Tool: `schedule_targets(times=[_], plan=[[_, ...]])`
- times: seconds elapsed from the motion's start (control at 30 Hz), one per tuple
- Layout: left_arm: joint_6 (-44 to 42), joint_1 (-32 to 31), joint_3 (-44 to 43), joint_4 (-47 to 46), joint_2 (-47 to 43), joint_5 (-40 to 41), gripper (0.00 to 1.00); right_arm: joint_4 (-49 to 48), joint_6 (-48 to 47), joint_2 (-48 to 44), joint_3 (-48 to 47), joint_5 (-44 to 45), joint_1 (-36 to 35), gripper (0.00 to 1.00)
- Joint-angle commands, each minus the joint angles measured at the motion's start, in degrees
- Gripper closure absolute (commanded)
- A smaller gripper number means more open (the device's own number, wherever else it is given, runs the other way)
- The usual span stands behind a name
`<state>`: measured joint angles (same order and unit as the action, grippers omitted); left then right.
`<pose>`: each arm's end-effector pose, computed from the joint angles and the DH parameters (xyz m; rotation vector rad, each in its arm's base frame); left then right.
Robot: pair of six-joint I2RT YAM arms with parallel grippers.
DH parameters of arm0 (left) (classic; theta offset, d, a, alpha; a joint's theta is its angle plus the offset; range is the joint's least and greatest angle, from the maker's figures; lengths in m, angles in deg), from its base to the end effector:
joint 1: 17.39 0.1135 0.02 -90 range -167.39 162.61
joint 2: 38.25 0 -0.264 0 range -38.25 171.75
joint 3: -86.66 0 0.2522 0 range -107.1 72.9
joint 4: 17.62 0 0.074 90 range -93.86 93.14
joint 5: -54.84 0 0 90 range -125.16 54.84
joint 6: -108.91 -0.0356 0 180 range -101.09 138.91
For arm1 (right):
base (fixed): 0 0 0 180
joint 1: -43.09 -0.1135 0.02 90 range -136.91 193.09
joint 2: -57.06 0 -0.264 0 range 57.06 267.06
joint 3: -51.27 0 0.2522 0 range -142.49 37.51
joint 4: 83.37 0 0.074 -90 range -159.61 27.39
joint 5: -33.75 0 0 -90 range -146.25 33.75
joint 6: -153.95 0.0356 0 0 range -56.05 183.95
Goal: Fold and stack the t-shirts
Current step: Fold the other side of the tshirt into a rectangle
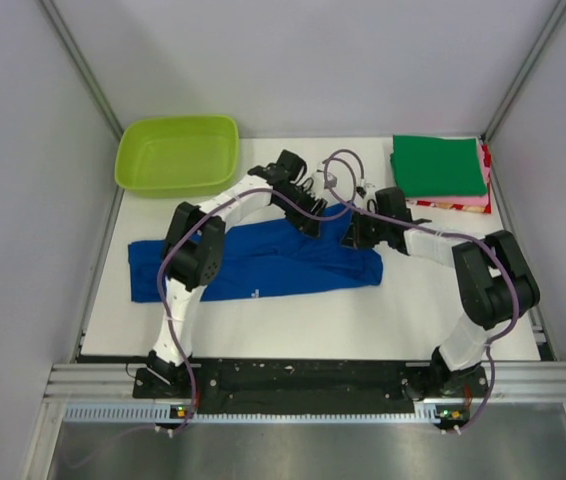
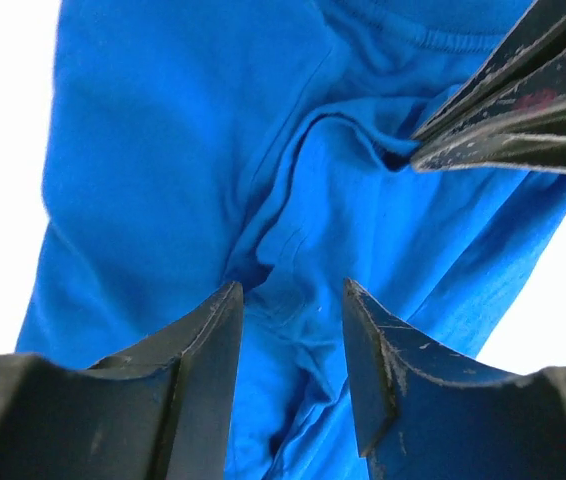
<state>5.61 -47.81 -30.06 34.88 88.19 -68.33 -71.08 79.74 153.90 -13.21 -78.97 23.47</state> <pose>0.3987 -0.2567 0.1915 1.1547 2.3598 -0.8681 0.3161 0.1273 0.1656 -0.2810 2.3876 0.7629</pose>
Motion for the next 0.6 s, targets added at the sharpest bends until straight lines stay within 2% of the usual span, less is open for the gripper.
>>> schedule_targets(times=[0.0, 0.23, 0.43, 0.57], plan=[[1.79, -0.7, -2.95, -2.79, 1.53, 0.82, 0.56, -3.18, 1.26, -0.86, -0.7, -1.98, 0.89, 1.0], [-0.93, -0.7, -3.48, -1.3, 1.37, 4.95, 0.98, -2.04, 1.08, -1.39, -1.75, -2.15, 3.0, 1.0], [-1.55, -0.52, -0.76, -1.56, -4.16, 5.22, 1.0, -0.73, -1.98, -0.25, -4.73, -2.59, 3.97, 1.0], [-1.64, 0.09, 9.41, -9.8, -12.15, 7.23, 1.0, 3.3, -5.5, 2.82, -9.21, -0.84, 4.06, 1.0]])
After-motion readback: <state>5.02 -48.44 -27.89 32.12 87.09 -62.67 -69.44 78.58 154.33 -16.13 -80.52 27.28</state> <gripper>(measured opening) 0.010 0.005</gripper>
